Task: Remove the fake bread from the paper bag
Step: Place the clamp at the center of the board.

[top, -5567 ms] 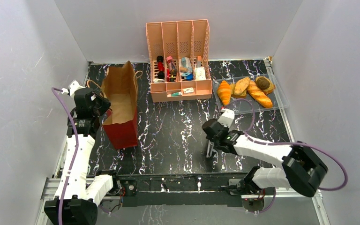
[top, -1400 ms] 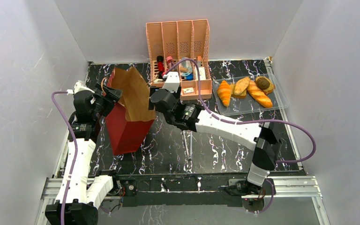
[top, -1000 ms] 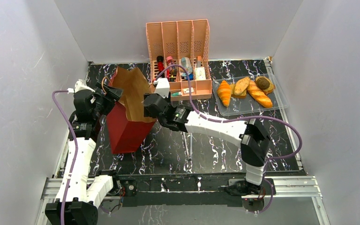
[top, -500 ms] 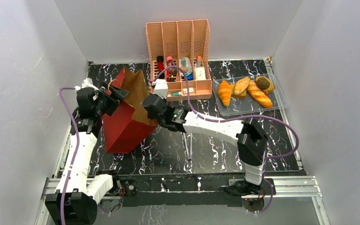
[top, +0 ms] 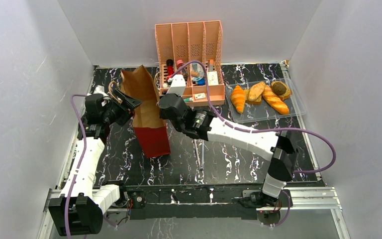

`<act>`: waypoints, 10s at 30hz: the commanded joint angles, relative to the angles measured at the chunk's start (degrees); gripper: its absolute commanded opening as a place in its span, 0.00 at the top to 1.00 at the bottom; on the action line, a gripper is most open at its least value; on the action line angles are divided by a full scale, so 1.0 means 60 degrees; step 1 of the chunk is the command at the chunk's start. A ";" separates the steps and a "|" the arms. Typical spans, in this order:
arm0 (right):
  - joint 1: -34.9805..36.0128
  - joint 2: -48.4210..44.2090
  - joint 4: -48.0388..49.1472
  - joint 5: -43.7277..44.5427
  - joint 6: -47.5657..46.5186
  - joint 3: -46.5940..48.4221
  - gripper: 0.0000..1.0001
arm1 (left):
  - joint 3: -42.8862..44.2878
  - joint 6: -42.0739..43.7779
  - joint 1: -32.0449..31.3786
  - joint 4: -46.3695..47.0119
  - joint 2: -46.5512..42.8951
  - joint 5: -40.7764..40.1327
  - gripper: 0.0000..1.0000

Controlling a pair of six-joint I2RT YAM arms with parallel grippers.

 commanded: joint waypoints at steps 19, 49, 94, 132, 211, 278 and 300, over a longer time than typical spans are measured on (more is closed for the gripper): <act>0.0232 -0.0663 0.0836 0.0540 -0.0647 0.0122 1.00 | -0.0426 -0.1233 0.0104 0.1697 0.0534 0.3344 0.21; 0.1473 -0.1327 0.1426 0.1819 -0.1131 -0.0818 1.00 | -0.1839 -0.4800 0.0113 0.4711 -0.0748 0.3065 0.19; 0.0851 -0.0083 0.2368 0.1440 -0.2983 0.1091 1.00 | -0.2546 -0.5810 0.0047 0.9140 0.0184 0.6978 0.32; -0.0073 0.2752 -0.0101 -0.0188 -0.3165 0.6278 1.00 | -0.0726 0.1015 -0.2217 0.2435 0.0336 0.7723 0.33; -0.0694 0.1360 -0.0340 0.0820 -0.2214 0.5172 1.00 | 0.1315 0.2169 -0.3136 0.1433 -0.1241 0.6287 0.26; -0.0348 -0.4083 -0.0329 -0.0134 0.4270 -0.3289 1.00 | 0.1958 0.2090 -0.3133 -0.3137 -0.4573 -0.8872 0.25; 0.1567 -0.5227 -0.1243 0.1263 0.6509 -0.4659 1.00 | 0.1525 0.2055 -0.3144 -0.3243 -0.4386 -0.9083 0.25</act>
